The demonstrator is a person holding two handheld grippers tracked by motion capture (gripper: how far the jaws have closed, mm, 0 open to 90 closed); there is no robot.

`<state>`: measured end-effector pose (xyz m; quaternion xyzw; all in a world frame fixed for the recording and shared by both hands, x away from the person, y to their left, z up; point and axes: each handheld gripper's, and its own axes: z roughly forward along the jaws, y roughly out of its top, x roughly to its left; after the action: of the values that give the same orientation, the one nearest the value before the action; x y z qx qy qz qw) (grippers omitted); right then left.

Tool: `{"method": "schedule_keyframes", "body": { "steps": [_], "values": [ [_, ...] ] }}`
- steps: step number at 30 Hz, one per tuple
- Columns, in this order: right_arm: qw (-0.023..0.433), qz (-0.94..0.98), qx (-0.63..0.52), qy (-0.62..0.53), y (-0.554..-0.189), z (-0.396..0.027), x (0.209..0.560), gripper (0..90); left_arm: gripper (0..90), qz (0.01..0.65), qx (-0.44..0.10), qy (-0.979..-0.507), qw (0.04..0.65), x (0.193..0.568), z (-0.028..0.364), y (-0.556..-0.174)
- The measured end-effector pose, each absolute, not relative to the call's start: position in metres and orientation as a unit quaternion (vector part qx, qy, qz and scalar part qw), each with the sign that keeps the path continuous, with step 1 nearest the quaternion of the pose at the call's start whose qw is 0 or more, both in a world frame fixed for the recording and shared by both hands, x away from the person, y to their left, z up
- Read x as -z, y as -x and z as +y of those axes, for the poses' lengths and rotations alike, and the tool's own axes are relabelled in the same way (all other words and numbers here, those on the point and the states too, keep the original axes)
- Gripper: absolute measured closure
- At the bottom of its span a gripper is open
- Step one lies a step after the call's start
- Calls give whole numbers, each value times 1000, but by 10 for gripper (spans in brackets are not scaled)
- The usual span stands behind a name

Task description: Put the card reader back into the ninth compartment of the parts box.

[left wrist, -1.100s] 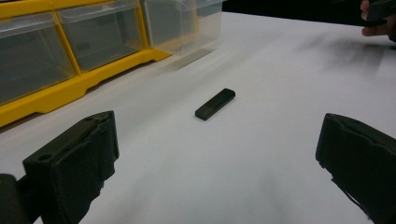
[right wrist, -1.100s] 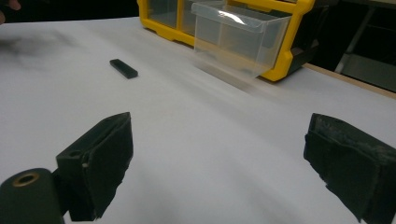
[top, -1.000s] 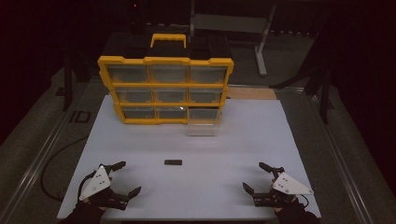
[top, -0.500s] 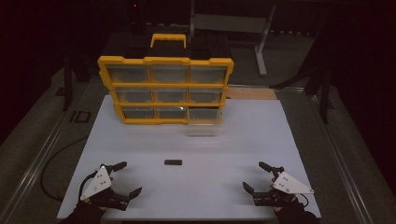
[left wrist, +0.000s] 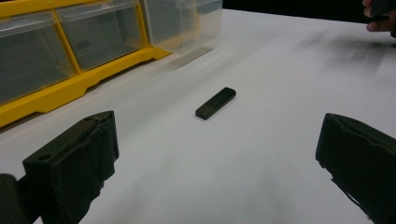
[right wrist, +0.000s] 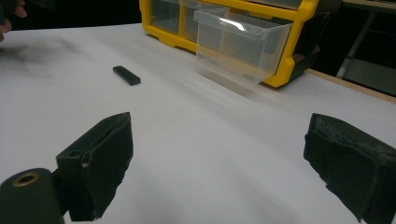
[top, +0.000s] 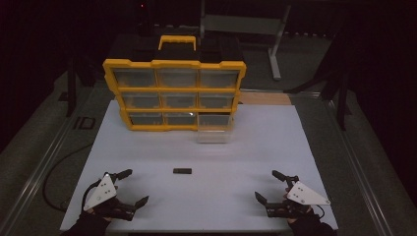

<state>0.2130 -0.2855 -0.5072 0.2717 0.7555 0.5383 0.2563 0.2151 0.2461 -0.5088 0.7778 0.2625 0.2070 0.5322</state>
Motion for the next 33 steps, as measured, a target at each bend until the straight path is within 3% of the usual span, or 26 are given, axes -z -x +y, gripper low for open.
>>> {"method": "schedule_keyframes", "body": {
  "steps": [33],
  "values": [
    [260,746,-551,-268,-211,-285,504,84,5,218,-191,-814,504,464,237,-233]
  ]
}}
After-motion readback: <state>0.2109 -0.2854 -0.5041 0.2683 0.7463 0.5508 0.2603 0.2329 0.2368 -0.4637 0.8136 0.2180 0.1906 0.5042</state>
